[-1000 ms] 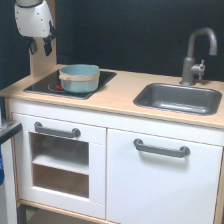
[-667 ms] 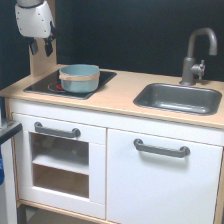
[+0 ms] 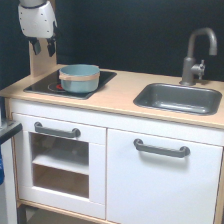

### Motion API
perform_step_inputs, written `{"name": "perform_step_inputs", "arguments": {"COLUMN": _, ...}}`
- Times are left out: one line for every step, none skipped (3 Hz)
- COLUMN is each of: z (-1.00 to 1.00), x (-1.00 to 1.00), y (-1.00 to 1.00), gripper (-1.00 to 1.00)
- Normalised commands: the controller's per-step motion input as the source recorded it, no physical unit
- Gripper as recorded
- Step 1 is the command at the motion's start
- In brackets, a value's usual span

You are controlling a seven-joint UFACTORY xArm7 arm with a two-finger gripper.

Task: Place the pot in the sink

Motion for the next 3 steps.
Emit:
{"name": "perform_step_inputs", "arguments": {"z": -0.14, "x": 0.36, "y": 0.20, "gripper": 1.00}}
{"name": "perform_step_inputs", "arguments": {"z": -0.22, "x": 0.45, "y": 0.26, "gripper": 1.00}}
{"name": "perform_step_inputs", "arguments": {"z": -0.44, "x": 0.46, "y": 0.41, "gripper": 1.00}}
